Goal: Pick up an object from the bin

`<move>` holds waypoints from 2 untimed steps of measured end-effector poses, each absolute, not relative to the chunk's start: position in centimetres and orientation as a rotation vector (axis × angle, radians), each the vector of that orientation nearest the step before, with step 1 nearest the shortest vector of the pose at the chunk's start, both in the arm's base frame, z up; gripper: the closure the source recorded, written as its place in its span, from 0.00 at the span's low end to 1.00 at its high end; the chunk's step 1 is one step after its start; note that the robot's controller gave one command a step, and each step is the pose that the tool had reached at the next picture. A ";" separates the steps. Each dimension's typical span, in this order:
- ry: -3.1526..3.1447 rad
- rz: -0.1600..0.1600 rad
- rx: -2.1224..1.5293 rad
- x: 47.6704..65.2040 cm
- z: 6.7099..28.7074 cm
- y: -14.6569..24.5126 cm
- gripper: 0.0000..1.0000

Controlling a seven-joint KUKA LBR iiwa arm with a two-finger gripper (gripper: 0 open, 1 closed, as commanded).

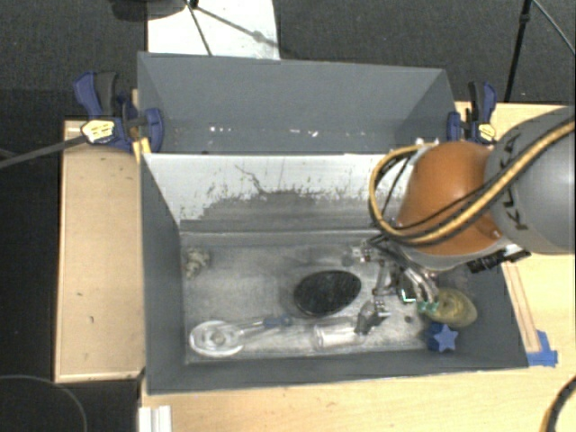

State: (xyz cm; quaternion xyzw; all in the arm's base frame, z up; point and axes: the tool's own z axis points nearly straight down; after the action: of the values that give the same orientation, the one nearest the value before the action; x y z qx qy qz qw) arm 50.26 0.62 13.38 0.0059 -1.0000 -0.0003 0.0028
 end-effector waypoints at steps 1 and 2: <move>-3.137 0.002 -0.095 49.0 9.6 -4.0 0.00; -3.139 -0.006 -0.010 49.5 7.3 4.9 0.00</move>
Offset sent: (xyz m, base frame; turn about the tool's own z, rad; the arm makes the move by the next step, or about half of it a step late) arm -0.0117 -0.0439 -0.0361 0.0664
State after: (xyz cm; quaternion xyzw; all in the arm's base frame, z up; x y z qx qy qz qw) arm 49.51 4.90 7.27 -0.0033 -1.0000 -0.0018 0.0012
